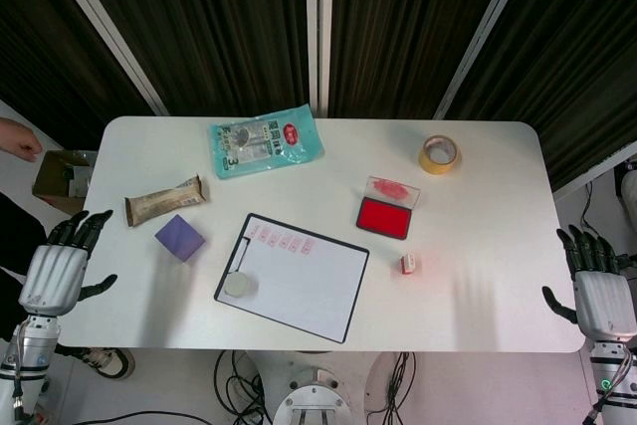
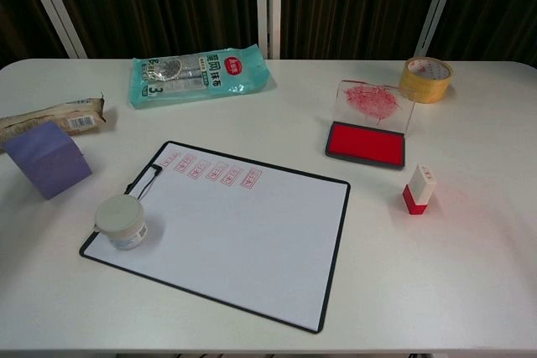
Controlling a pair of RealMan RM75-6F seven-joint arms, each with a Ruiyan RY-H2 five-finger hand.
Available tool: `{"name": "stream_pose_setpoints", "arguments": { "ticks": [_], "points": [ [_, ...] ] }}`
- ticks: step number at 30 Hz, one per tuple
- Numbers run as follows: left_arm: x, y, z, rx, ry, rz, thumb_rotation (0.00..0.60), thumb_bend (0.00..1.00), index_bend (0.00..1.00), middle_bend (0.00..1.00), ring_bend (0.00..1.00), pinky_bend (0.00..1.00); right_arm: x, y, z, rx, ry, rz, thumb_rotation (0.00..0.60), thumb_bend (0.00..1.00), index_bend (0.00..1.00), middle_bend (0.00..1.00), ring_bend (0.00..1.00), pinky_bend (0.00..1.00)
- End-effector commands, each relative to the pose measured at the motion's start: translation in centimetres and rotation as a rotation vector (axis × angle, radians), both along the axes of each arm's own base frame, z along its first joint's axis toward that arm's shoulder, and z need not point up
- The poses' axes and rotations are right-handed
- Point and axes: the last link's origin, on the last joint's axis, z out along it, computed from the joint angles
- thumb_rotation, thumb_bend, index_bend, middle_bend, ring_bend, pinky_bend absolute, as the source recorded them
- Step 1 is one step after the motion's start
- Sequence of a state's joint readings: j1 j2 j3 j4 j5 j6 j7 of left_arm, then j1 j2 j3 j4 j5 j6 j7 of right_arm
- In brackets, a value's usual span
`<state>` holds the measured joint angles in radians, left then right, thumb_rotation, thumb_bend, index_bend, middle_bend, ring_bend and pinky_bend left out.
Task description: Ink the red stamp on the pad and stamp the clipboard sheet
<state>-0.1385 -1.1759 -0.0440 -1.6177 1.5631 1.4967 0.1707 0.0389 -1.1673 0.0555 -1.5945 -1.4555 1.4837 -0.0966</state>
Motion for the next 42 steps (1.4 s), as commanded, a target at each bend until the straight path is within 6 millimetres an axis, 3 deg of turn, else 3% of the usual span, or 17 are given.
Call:
{"name": "stream_pose_setpoints", "arguments": {
  "ticks": [1, 17, 19, 21, 24, 26, 29, 34, 38, 42],
  "points": [
    [-0.1, 0.0, -0.2, -0.003, -0.004, 0.005, 0.6, 0.0, 0.11, 0.17, 0.12, 0.21, 0.0, 0.0, 0.0, 0.002, 0.002, 0.0, 0.6, 0.19, 0.0, 0.0, 0.0, 0.0],
    [-0.7, -0.2, 0.3, 0.013, 0.0, 0.028, 0.6, 0.0, 0.11, 0.17, 0.12, 0.21, 0.2, -0.3, 0.0, 0.011, 0.01, 0.037, 0.6, 0.19, 0.0, 0.0, 0.0, 0.0],
    [-0.8, -0.3, 0.3, 0.015, -0.003, 0.03, 0.6, 0.0, 0.11, 0.17, 0.12, 0.21, 0.5, -0.7, 0.1, 0.012, 0.025, 0.078, 0.6, 0.19, 0.0, 0.0, 0.0, 0.06],
    [-0.8, -0.3, 0.3, 0.008, -0.001, 0.031, 0.6, 0.0, 0.11, 0.17, 0.12, 0.21, 0.9, -1.2, 0.3, 0.014, 0.052, 0.129, 0.6, 0.19, 0.0, 0.0, 0.05, 0.21],
    [-0.7, -0.4, 0.4, 0.005, 0.01, 0.029, 0.6, 0.0, 0.11, 0.17, 0.12, 0.21, 1.7, -2.1, 0.4, 0.03, 0.089, 0.196, 0.6, 0.2, 0.0, 0.0, 0.22, 0.49],
    [-0.7, -0.4, 0.3, 0.008, 0.003, 0.031, 0.6, 0.0, 0.11, 0.17, 0.12, 0.21, 2.3, -2.7, 0.4, 0.048, 0.112, 0.239, 0.6, 0.2, 0.0, 0.0, 0.28, 0.59],
    [-0.7, -0.5, -0.2, 0.0, -0.01, 0.034, 0.6, 0.0, 0.11, 0.17, 0.12, 0.21, 3.2, -3.6, 0.0, 0.087, 0.163, 0.291, 0.6, 0.2, 0.0, 0.04, 0.34, 0.63],
    [-0.9, -0.7, -0.6, -0.011, -0.013, 0.041, 0.6, 0.0, 0.11, 0.17, 0.12, 0.21, 3.5, -5.0, -0.9, 0.155, 0.268, 0.336, 0.6, 0.21, 0.0, 0.09, 0.32, 0.62],
    [-1.1, -0.7, -0.7, -0.018, -0.011, 0.049, 0.6, 0.0, 0.11, 0.17, 0.12, 0.21, 2.9, -5.9, -2.2, 0.262, 0.335, 0.336, 0.6, 0.22, 0.01, 0.12, 0.16, 0.37],
    [-1.3, -0.7, -0.8, -0.023, -0.011, 0.057, 0.6, 0.0, 0.11, 0.17, 0.12, 0.21, 2.9, -6.1, -4.2, 0.349, 0.367, 0.364, 0.6, 0.22, 0.01, 0.13, 0.14, 0.29]
  ]
}}
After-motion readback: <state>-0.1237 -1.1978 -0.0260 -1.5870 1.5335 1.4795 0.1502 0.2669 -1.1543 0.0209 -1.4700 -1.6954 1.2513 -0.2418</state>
